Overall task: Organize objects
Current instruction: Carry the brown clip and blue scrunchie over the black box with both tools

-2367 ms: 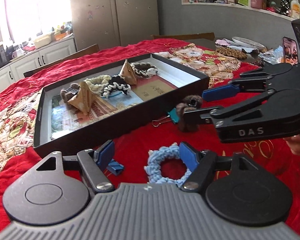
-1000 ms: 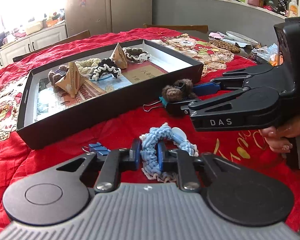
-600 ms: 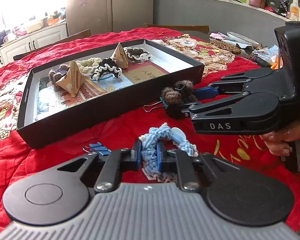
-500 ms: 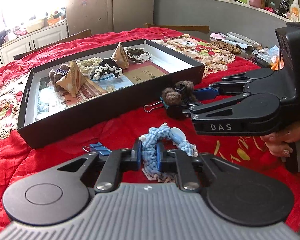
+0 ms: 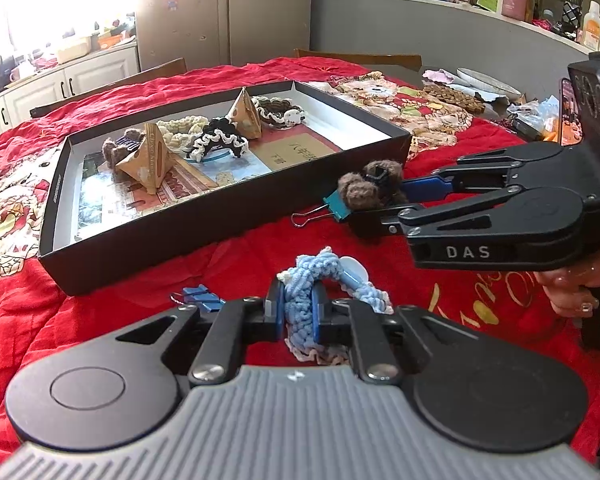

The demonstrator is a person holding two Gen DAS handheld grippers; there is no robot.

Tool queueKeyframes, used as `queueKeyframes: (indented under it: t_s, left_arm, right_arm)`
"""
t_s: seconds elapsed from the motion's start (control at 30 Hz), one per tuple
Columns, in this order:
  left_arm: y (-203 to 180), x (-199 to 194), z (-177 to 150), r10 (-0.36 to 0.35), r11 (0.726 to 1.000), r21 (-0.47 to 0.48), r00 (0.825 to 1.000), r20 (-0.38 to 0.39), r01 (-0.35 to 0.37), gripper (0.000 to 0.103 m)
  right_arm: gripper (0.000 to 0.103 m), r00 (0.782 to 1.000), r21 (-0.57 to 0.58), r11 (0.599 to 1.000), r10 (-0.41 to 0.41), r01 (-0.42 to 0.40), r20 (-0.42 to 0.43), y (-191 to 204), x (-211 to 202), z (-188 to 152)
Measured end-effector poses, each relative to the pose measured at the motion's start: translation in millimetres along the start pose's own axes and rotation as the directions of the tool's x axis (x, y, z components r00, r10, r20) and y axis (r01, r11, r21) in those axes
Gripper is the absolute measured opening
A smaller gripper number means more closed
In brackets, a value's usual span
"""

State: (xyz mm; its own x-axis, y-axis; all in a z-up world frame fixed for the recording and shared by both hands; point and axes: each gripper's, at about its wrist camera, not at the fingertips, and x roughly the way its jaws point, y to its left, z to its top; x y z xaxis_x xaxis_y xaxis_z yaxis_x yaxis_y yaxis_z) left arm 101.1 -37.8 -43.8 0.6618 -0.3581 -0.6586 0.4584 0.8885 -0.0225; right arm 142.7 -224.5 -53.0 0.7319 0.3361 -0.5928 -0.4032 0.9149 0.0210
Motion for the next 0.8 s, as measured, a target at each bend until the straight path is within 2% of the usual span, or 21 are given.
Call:
queueKeyframes:
  t_s: [0.8]
  left_arm:
    - [1, -18, 8, 0.005, 1.000, -0.018, 0.999, 0.044, -0.005, 0.015]
  right_arm:
    - [0.036, 0.998, -0.028, 0.998, 0.055, -0.054, 0.044, 9, -38, 6]
